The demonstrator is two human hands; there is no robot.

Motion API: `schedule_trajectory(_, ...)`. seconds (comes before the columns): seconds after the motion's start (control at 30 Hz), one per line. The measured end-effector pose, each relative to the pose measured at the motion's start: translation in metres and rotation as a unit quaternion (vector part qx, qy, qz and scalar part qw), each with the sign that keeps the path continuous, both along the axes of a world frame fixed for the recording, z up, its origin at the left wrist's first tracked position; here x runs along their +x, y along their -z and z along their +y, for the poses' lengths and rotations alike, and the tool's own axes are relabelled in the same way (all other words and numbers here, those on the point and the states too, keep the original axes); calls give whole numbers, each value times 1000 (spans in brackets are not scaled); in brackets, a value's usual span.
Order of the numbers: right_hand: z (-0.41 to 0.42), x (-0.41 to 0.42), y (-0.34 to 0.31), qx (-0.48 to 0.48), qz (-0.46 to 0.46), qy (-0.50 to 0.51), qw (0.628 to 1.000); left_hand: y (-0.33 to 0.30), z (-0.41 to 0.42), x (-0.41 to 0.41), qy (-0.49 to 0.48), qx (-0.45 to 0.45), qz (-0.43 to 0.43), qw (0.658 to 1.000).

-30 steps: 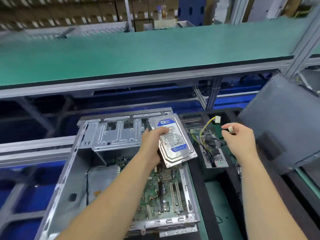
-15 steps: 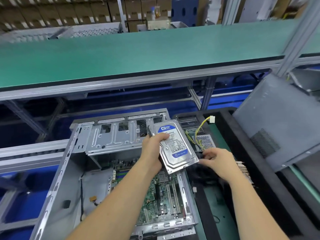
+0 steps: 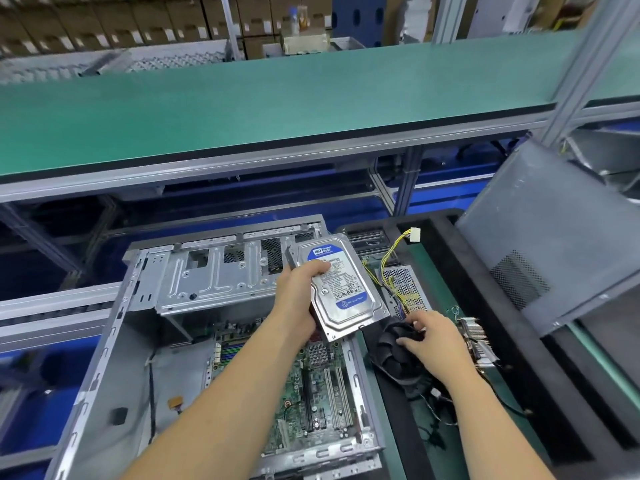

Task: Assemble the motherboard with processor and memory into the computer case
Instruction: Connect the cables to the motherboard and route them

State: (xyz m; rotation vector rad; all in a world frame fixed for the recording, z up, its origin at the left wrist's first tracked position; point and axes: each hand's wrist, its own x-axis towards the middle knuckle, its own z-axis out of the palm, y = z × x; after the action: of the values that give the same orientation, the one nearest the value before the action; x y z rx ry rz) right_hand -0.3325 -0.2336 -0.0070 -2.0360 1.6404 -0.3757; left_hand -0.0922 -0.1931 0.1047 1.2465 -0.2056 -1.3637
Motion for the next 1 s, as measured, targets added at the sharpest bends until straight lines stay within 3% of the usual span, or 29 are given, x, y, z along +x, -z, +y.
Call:
schedule_trajectory(0.2,-8,0,0,23,-24,30,999,-4,3,1,11,1,5,1000)
schedule_trajectory(0.27,-10,-2,3,45,-107,56,992,-5,3,0,9,2,2,1000)
schedule_trajectory(0.33,-11,-6,2,62,-240,118,962,-7,1,-1,7,4,1,1000)
schedule_trajectory(0.43,-18,-11,-4,54,-404,261,875,-12,-4,-9,18,9,-6,1000)
schedule_trajectory(0.57,-38,-25,-16,129,-563,436,690,-16,-18,-35,31,10,-25,999)
schedule_trajectory(0.67,-50,-37,-16,197,-661,479,543,-15,-29,-59,49,9,-35,998)
schedule_trajectory(0.7,-52,-42,-13,210,-676,485,513,-13,-32,-65,52,9,-37,998)
schedule_trajectory(0.73,-55,-44,-10,216,-665,490,520,-11,-34,-70,53,9,-40,998)
schedule_trajectory(0.8,-61,-50,3,230,-586,509,587,-7,-37,-76,60,9,-44,997)
schedule_trajectory(0.87,-64,-52,9,219,-556,537,595,-4,-38,-79,67,8,-50,997)
schedule_trajectory(1.0,-63,-53,21,207,-441,534,692,-2,-38,-80,59,14,-55,997)
